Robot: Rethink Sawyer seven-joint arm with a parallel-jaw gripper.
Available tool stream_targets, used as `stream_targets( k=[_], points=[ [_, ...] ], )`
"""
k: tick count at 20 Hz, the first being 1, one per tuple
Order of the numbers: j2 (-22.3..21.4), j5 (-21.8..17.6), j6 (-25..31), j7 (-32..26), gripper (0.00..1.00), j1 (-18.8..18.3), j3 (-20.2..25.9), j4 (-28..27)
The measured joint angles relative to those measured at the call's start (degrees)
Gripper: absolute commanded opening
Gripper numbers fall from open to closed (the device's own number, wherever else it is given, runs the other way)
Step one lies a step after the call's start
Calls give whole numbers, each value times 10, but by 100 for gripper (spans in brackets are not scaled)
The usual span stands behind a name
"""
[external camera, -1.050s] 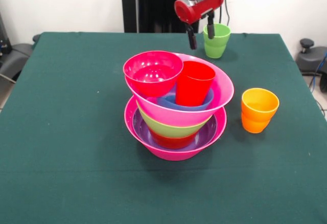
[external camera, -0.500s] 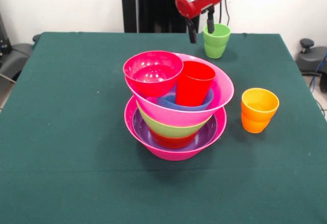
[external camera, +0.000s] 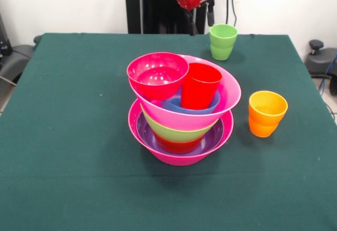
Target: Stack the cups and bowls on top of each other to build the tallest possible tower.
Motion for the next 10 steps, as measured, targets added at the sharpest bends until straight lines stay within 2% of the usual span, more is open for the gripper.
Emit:
stream_targets(
  k=[10],
  points=[
    [-1, 1, 0, 0, 100, 6, 12, 11]
  ],
)
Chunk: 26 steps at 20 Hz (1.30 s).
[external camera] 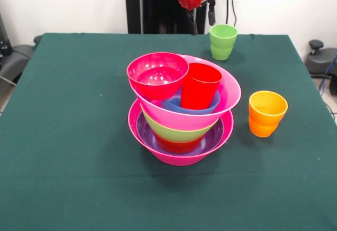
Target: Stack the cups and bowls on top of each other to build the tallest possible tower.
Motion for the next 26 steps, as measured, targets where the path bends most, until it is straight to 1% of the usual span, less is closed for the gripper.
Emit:
stream_targets(
  k=[17, 26],
  points=[
    [0, 7, 1, 0, 100, 2, 30, 0],
    [0, 7, 25, 0, 100, 2, 48, 0]
  ],
)
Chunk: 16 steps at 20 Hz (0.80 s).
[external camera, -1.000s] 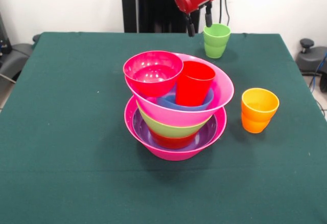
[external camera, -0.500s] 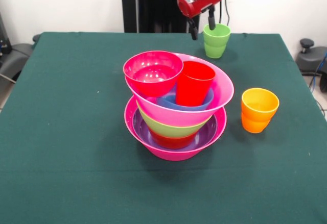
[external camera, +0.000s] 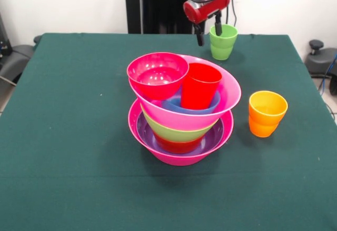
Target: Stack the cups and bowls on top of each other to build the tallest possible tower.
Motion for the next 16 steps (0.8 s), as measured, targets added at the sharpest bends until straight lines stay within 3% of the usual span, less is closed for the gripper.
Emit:
stream_targets(
  k=[16],
  points=[
    [0, 22, 19, -10, 100, -6, 53, 6]
  ],
)
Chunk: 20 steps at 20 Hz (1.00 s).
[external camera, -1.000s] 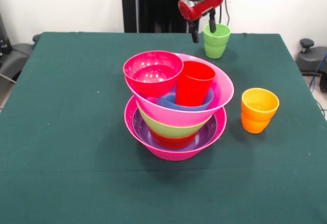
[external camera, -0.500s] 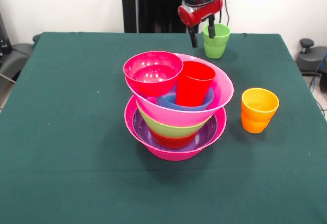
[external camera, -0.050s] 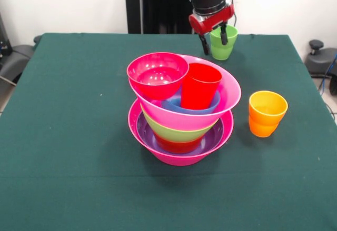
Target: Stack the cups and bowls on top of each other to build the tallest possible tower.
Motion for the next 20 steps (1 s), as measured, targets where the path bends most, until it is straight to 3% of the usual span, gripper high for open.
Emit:
stream_targets(
  k=[10, 20],
  points=[
    [-7, 2, 0, -37, 100, -1, 12, 18],
    [-22, 2, 0, -37, 100, -7, 12, 18]
  ],
)
